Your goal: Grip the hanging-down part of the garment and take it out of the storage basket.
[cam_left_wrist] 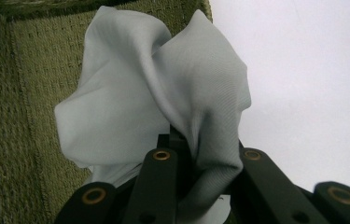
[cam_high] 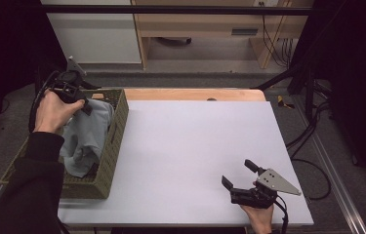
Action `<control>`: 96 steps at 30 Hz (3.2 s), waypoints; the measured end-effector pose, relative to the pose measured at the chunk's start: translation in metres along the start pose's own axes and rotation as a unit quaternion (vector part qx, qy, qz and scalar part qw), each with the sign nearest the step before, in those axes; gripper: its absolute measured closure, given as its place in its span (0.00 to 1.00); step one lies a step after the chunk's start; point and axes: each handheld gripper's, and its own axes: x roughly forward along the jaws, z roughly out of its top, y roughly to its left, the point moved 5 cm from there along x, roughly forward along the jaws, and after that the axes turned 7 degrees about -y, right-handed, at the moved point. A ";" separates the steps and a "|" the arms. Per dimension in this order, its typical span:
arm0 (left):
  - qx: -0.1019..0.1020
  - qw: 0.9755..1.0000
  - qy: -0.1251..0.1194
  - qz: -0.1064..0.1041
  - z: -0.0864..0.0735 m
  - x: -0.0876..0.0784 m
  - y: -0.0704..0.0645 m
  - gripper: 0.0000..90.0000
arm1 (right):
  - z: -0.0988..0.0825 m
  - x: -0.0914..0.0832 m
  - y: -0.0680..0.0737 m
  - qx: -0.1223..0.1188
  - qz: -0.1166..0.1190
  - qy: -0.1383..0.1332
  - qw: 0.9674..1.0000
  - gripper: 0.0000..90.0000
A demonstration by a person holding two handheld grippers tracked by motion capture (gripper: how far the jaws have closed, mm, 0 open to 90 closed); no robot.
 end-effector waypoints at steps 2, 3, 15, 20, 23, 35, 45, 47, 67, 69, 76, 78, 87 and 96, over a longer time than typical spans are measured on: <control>0.001 1.000 -0.001 0.001 0.000 0.000 0.000 0.92 | 0.000 0.000 0.000 0.000 0.000 0.001 1.000 0.03; 0.001 1.000 -0.001 0.001 0.000 0.000 0.000 0.92 | 0.000 0.000 -0.001 -0.004 0.003 -0.001 1.000 0.03; 0.004 1.000 -0.019 -0.004 0.000 -0.015 0.003 0.92 | 0.000 0.001 0.001 -0.001 0.002 0.005 1.000 0.03; 0.000 1.000 -0.025 -0.007 0.000 -0.027 0.005 0.92 | 0.000 0.003 0.002 0.001 0.004 0.002 1.000 0.03; 0.003 1.000 -0.030 -0.005 0.001 -0.036 0.005 0.92 | 0.001 0.003 0.002 0.000 0.003 0.000 1.000 0.03; 0.008 0.998 -0.063 0.004 0.005 -0.080 0.002 0.92 | 0.003 0.003 0.003 -0.002 0.009 -0.003 1.000 0.03; 0.011 0.996 -0.084 0.011 0.010 -0.110 -0.001 0.92 | 0.004 0.007 0.007 -0.002 0.016 -0.002 1.000 0.03; 0.012 0.996 -0.088 0.013 0.011 -0.113 -0.002 0.92 | 0.005 0.009 0.009 -0.002 0.021 -0.002 1.000 0.03; 0.017 0.996 -0.081 0.020 0.017 -0.129 -0.006 0.92 | 0.036 0.063 0.049 -0.016 0.076 -0.020 0.997 0.03; 0.018 0.996 -0.079 0.021 0.018 -0.130 -0.007 0.92 | 0.041 0.077 0.061 -0.028 0.091 -0.019 0.995 0.03; 0.019 0.997 -0.072 0.022 0.019 -0.129 -0.007 0.92 | 0.047 0.112 0.095 -0.028 0.126 -0.014 0.992 0.03; 0.020 0.997 -0.071 0.022 0.019 -0.129 -0.007 0.92 | 0.049 0.121 0.104 -0.029 0.133 -0.013 0.991 0.04; 0.021 0.997 -0.066 0.024 0.020 -0.128 -0.007 0.92 | 0.058 0.156 0.133 -0.019 0.166 -0.009 0.986 0.04; 0.024 0.997 -0.064 0.024 0.020 -0.127 -0.006 0.92 | 0.069 0.184 0.152 -0.022 0.181 -0.018 0.983 0.05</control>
